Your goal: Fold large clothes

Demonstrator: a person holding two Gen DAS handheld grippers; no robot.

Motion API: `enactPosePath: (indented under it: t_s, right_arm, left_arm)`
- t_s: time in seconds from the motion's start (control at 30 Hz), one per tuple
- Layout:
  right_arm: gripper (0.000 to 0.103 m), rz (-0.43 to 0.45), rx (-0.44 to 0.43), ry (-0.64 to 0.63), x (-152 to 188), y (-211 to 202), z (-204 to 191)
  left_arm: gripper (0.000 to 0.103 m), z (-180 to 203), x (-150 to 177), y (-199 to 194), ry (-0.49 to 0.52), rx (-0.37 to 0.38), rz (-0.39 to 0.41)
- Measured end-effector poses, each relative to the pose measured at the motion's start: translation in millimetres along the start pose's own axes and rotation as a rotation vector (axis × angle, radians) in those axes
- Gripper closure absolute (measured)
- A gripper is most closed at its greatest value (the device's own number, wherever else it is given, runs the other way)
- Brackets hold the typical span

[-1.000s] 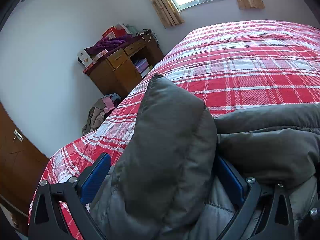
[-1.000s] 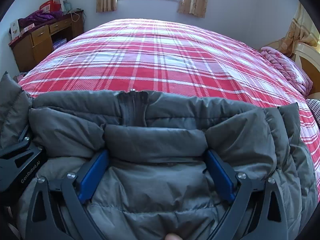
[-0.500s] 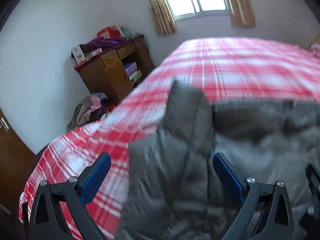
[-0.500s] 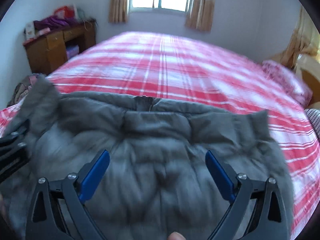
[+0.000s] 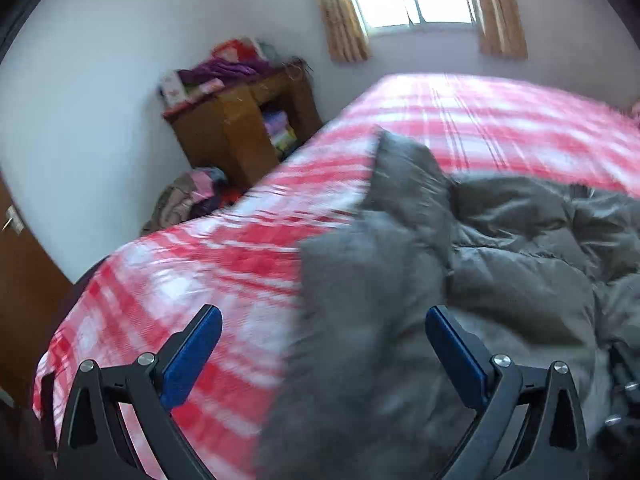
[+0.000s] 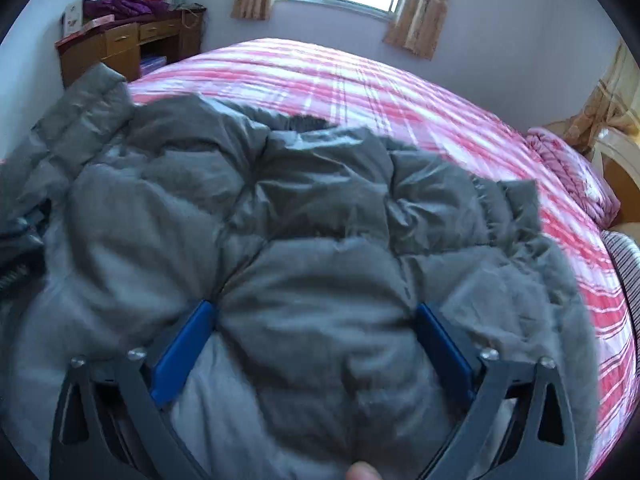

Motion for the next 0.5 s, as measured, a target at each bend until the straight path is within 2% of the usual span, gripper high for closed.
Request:
enactPosePath:
  t_s: [0.1, 0.13, 0.2, 0.27, 0.4, 0.47, 0.5]
  right_arm:
    - [0.004, 0.074, -0.011, 0.056, 17.6, -49.6, 10.2]
    - [0.001, 0.084, -0.010, 0.060, 24.5, -58.4, 9.7]
    - [0.000, 0.120, 0.007, 0.045, 49.3, -78.4, 6.7]
    - [0.000, 0.098, 0.019, -0.009, 71.2, -72.3, -7.3]
    - [0.000, 0.113, 0.038, -0.011, 82.9, -56.1, -16.5]
    - [0.000, 0.107, 0.052, -0.026, 82.2, -56.0, -18.8]
    - [0.000, 0.108, 0.054, -0.028, 82.7, -55.1, -18.4]
  left_arm:
    - [0.001, -28.4, 28.1, -18.7, -0.044, 0.010, -0.017]
    - [0.001, -35.4, 38.5, -17.3, -0.064, 0.006, -0.036]
    - [0.001, -42.1, 56.2, -8.3, -0.106, 0.021, -0.080]
    - [0.001, -41.5, 70.1, 1.5, -0.153, 0.069, -0.122]
    - [0.001, -35.9, 75.9, 4.2, -0.168, 0.080, -0.105]
    - [0.001, -31.9, 77.1, 6.0, -0.177, 0.109, -0.107]
    - [0.009, -29.9, 78.2, 7.6, -0.188, 0.133, -0.109]
Point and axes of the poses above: each gripper's, at about its wrist camera, not at the fingertips, and y roughly the way its jaws point, z to its right, x to its underside, the point moved 5 cm from there along y, roughly the way its jaws point, and after that the axes turned 14 degrees about x, right-handed, at the moved point
